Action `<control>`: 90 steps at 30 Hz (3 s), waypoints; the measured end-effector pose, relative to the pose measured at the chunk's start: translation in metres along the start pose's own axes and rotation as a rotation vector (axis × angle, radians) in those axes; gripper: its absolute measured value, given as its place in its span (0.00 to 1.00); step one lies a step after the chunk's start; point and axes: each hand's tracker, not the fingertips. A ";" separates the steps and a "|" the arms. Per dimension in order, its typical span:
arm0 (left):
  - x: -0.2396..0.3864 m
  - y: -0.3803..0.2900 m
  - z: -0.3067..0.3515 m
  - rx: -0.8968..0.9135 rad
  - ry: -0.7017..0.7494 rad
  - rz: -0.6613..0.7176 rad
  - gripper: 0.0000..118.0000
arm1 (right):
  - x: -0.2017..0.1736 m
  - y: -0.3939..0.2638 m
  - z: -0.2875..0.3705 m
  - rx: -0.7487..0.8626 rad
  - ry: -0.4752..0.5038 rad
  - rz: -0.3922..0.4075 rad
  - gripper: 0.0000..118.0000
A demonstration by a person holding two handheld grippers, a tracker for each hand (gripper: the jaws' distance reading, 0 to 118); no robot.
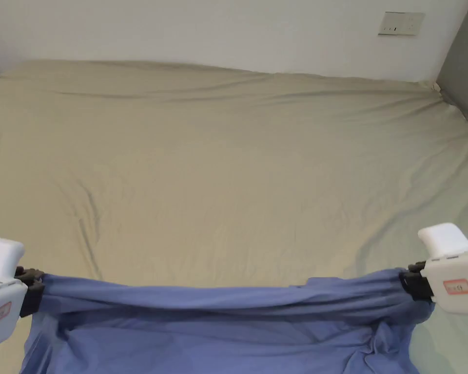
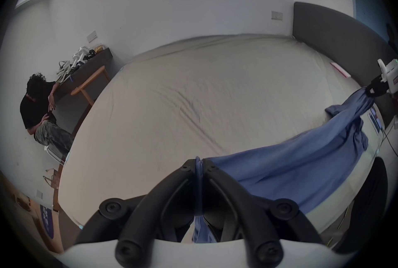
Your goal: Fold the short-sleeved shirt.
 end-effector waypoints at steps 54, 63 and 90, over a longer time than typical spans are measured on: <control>0.112 0.075 0.166 0.822 0.111 0.100 0.00 | -0.173 0.029 0.172 0.867 -0.260 0.022 0.01; 0.113 0.071 0.153 0.771 0.130 0.049 0.00 | -0.187 0.033 0.159 0.854 -0.302 0.066 0.01; -0.119 -0.138 -0.098 -0.190 -0.575 0.789 0.97 | -0.143 0.014 0.075 0.619 -0.194 -0.109 0.01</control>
